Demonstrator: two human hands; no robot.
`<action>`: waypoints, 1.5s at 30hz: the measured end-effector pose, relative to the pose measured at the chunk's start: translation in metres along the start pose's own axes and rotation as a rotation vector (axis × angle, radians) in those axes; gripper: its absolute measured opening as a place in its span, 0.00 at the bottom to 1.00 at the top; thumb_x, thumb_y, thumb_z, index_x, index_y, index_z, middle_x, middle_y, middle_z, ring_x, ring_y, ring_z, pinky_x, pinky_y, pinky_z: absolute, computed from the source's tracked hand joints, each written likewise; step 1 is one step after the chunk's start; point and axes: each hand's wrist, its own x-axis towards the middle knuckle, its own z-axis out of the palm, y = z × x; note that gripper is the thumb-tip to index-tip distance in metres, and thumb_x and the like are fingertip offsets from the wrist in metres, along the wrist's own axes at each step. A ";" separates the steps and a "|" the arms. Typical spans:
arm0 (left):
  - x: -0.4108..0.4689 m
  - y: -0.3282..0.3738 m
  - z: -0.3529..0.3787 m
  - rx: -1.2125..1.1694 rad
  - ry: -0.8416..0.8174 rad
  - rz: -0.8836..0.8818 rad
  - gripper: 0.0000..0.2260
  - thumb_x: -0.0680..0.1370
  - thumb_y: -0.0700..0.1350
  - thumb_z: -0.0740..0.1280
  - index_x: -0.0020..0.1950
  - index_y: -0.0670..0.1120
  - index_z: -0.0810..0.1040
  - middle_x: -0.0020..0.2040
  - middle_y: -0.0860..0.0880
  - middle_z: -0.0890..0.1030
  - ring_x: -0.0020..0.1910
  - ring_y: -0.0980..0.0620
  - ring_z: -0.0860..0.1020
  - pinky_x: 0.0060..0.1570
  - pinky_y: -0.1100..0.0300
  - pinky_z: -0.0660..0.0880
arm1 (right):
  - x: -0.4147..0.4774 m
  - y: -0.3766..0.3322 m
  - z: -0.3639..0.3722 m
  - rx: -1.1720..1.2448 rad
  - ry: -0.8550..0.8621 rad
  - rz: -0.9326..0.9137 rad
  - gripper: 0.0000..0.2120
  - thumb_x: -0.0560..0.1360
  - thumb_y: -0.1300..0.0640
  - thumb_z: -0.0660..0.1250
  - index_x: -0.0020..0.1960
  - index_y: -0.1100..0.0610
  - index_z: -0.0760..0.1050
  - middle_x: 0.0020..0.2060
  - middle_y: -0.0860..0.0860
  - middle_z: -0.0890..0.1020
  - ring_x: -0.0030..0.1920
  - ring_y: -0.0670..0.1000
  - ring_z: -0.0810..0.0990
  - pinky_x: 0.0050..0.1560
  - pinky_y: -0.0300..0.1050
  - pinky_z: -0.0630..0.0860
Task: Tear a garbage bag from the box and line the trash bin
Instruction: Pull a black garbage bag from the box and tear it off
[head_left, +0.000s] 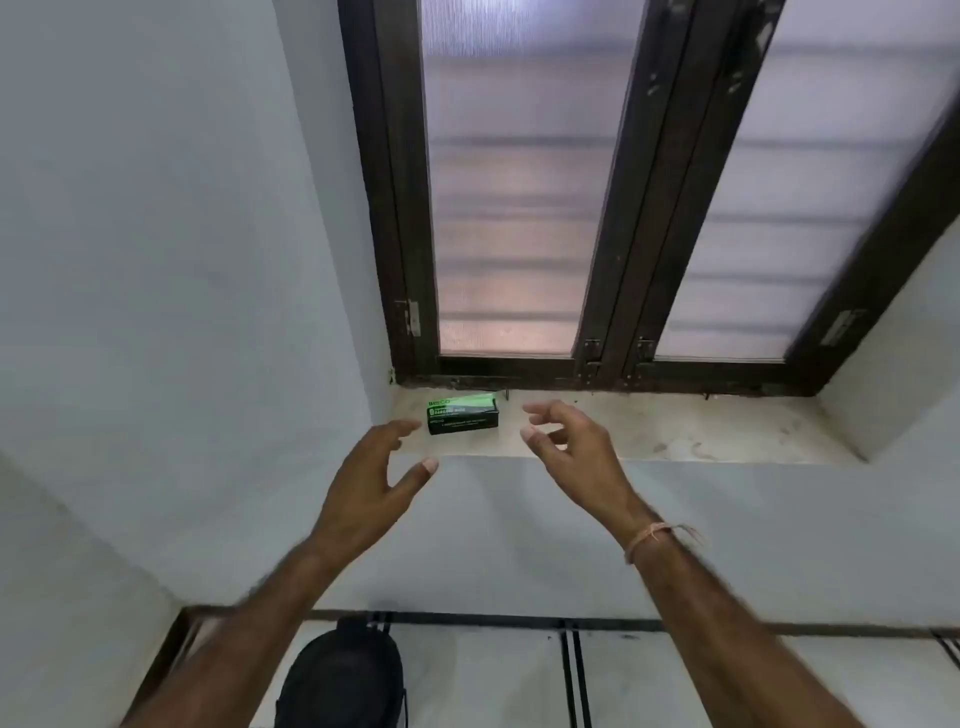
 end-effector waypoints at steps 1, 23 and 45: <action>0.014 -0.005 0.011 -0.014 0.005 -0.022 0.26 0.78 0.61 0.68 0.75 0.54 0.72 0.74 0.52 0.75 0.67 0.53 0.76 0.65 0.47 0.78 | 0.013 0.009 0.006 0.002 -0.023 0.027 0.17 0.82 0.52 0.69 0.69 0.52 0.77 0.64 0.51 0.81 0.54 0.46 0.80 0.45 0.29 0.74; 0.211 -0.144 0.147 0.100 -0.200 -0.162 0.26 0.76 0.57 0.68 0.73 0.53 0.76 0.63 0.51 0.76 0.63 0.48 0.70 0.54 0.54 0.73 | 0.201 0.159 0.108 0.090 -0.281 0.231 0.25 0.75 0.58 0.78 0.70 0.54 0.76 0.63 0.50 0.79 0.60 0.51 0.81 0.55 0.32 0.79; 0.212 -0.112 0.141 -0.233 -0.019 -0.247 0.27 0.73 0.59 0.69 0.71 0.53 0.78 0.62 0.52 0.75 0.62 0.68 0.74 0.53 0.77 0.71 | 0.208 0.163 0.074 0.243 -0.099 -0.012 0.07 0.75 0.56 0.76 0.53 0.56 0.86 0.48 0.49 0.86 0.46 0.46 0.83 0.46 0.47 0.81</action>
